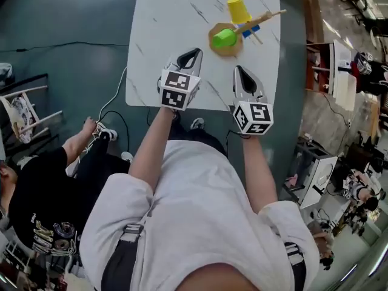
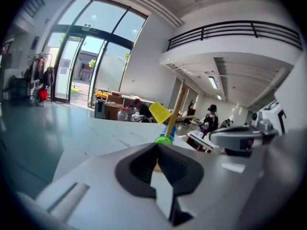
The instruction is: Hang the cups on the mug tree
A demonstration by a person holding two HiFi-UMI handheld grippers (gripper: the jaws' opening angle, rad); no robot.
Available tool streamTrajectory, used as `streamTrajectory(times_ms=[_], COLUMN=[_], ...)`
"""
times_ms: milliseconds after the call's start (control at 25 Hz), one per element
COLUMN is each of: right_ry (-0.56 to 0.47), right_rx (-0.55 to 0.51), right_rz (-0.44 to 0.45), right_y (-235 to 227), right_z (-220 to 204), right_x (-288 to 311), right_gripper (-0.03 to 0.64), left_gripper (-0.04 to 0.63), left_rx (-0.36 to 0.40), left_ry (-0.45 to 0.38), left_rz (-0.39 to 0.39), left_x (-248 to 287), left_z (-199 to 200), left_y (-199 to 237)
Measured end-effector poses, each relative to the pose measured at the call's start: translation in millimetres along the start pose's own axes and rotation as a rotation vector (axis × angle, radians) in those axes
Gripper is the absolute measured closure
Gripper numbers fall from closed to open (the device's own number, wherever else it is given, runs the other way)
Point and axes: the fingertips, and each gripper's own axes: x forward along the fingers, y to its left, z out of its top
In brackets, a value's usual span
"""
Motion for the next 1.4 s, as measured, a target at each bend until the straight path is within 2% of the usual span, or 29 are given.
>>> streamTrajectory(times_ms=[240,440,600,880,1080,1400], right_ry=[-0.085,-0.161,-0.211,-0.264,-0.278,-0.286], right_rx=[-0.026,-0.036,-0.055,-0.080,-0.075,-0.051], right_rz=[0.063,0.100,0.127,0.119,0.106,0.089], right_y=[7.7,11.0,10.1,-0.7,-8.6,-19.9], right_z=[9.5,17.5,24.2,26.5,26.7,20.4], right_x=[-34.2,-73.2,-112.4,-169.9,-189.5,-206.0], right_gripper=[0.618,0.618,0.618,0.618,0.618,0.618], left_gripper=[0.592,0.592,0.592,0.592,0.592,0.592], left_rx=[0.026,0.023,0.029,0.045,0.101,0.144], left_ry=[-0.060,-0.147,-0.183,-0.265,-0.263,-0.242], left_rz=[0.123,0.238,0.291,0.282,0.261,0.220], left_x=[-52.0,-94.2,-115.2,-132.0,-134.6,-129.4], left_z=[-14.7,-23.0,-26.1,-12.5,-7.1,-10.9], left_y=[-34.5,-66.8,-104.2,-173.3,-202.5,-232.4])
